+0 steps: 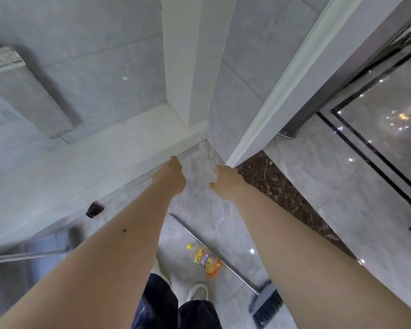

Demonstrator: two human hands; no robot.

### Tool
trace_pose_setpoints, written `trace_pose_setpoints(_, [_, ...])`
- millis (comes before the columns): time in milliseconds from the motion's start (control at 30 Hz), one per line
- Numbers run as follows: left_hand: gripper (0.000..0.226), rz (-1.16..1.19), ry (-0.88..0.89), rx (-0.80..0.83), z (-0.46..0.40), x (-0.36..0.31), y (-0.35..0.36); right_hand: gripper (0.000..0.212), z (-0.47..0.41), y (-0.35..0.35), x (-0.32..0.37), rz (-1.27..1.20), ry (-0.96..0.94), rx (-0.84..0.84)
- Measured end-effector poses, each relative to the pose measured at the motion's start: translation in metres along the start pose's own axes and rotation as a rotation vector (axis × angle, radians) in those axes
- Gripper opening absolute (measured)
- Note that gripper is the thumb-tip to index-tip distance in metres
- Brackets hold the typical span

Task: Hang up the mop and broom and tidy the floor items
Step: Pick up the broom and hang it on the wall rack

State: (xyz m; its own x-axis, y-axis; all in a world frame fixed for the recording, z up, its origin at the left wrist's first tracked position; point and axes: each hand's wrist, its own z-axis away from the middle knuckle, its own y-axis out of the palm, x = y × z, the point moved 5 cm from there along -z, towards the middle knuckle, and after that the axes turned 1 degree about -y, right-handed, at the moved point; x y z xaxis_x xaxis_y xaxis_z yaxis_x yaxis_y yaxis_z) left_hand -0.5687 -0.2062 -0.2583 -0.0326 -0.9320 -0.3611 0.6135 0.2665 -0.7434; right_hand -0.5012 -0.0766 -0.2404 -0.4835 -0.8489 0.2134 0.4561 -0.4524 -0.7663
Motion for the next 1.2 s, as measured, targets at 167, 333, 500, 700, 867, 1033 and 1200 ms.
trace_pose_setpoints(167, [0.045,-0.053,-0.005,0.070,-0.013,0.014,0.080,0.043,-0.014,0.069,-0.045,-0.009,0.041,0.062])
trace_pose_setpoints(333, [0.035,0.051,-0.053,0.147,-0.031,0.033,0.163,0.040,-0.032,0.143,-0.078,-0.095,0.091,0.121])
trace_pose_setpoints(500, [0.038,0.093,-0.075,0.203,-0.053,0.055,0.240,0.041,-0.054,0.199,-0.099,-0.230,0.148,0.129])
trace_pose_setpoints(700, [0.033,0.272,-0.147,0.184,-0.089,0.086,0.304,0.040,-0.072,0.266,-0.131,-0.299,0.222,0.132])
trace_pose_setpoints(867, [0.034,0.248,-0.154,0.249,-0.111,0.112,0.361,0.037,-0.088,0.330,-0.154,-0.312,0.280,0.153])
trace_pose_setpoints(1033, [0.042,0.203,-0.180,0.294,-0.133,0.131,0.416,0.039,-0.111,0.381,-0.174,-0.311,0.275,0.183])
trace_pose_setpoints(1200, [0.041,0.188,-0.210,0.316,-0.165,0.138,0.468,0.036,-0.145,0.429,-0.195,-0.308,0.265,0.196])
